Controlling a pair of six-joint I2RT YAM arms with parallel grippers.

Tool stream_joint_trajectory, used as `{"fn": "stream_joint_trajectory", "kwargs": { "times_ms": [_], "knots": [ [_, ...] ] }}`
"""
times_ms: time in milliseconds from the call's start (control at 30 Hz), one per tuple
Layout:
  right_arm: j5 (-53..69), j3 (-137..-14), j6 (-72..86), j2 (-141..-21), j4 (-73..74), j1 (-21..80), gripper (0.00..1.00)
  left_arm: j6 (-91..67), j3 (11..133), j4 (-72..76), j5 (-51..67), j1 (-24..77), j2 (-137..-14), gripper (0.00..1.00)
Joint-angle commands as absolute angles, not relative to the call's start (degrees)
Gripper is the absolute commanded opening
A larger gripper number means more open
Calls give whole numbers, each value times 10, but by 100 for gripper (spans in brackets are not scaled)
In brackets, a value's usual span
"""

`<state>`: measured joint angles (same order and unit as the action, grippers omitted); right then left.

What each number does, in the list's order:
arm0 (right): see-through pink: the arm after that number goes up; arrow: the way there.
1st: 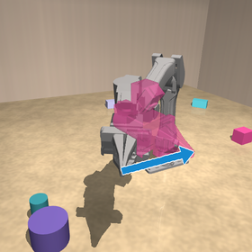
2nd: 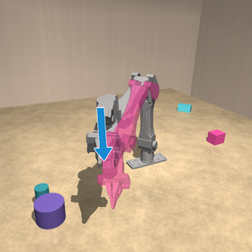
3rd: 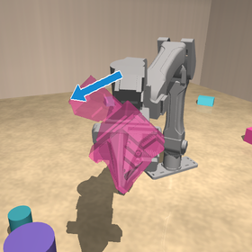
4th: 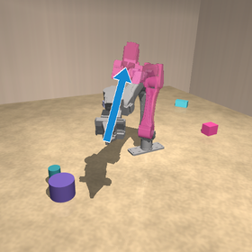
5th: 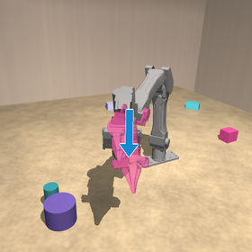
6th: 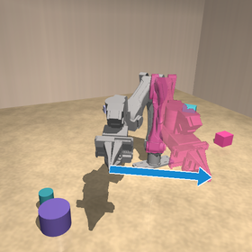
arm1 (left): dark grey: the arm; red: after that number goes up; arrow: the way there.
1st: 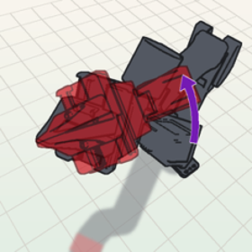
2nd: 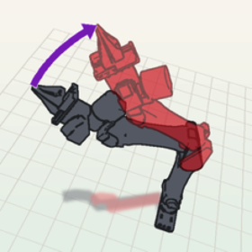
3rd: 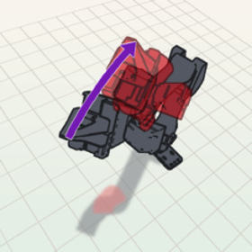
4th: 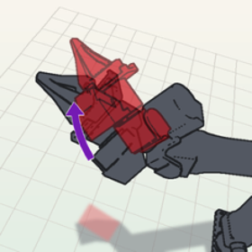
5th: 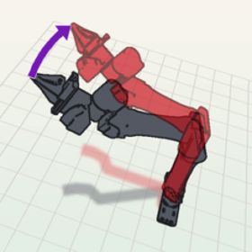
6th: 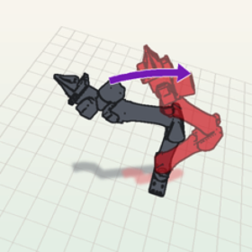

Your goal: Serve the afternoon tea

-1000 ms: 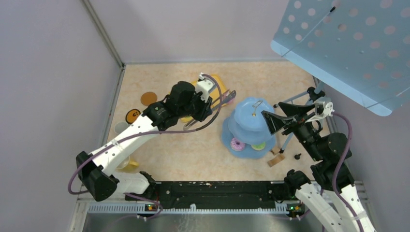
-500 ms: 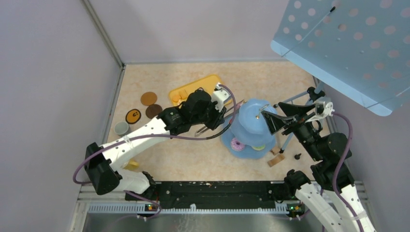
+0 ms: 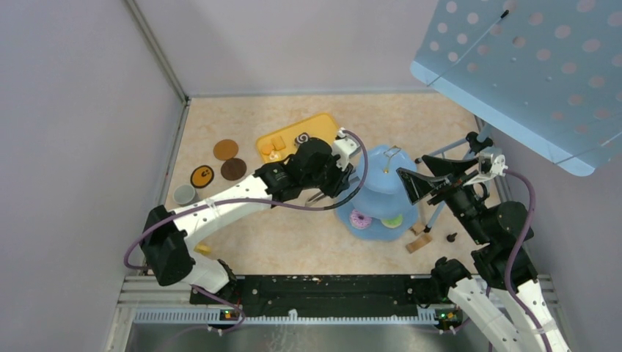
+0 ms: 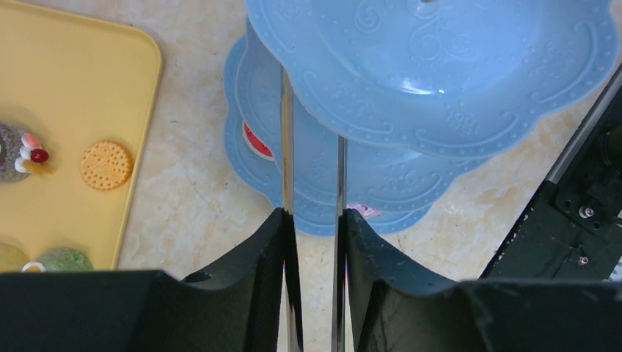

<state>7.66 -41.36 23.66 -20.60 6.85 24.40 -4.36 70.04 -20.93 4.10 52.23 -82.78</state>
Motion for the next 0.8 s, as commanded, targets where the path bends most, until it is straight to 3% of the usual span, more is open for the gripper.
{"fn": "stream_joint_trajectory", "kwargs": {
  "times_ms": [0, 300, 767],
  "knots": [
    [78, -438, 236, -200, 55, 239, 97, -49, 707, -154, 53, 526, -841, 39],
    [75, -438, 234, -200, 61, 240, 97, -45, 723, -174, 40, 525, -858, 51],
    [80, -424, 241, -202, 46, 239, 97, -48, 683, -202, -3, 525, -777, 57]
  ]
}}
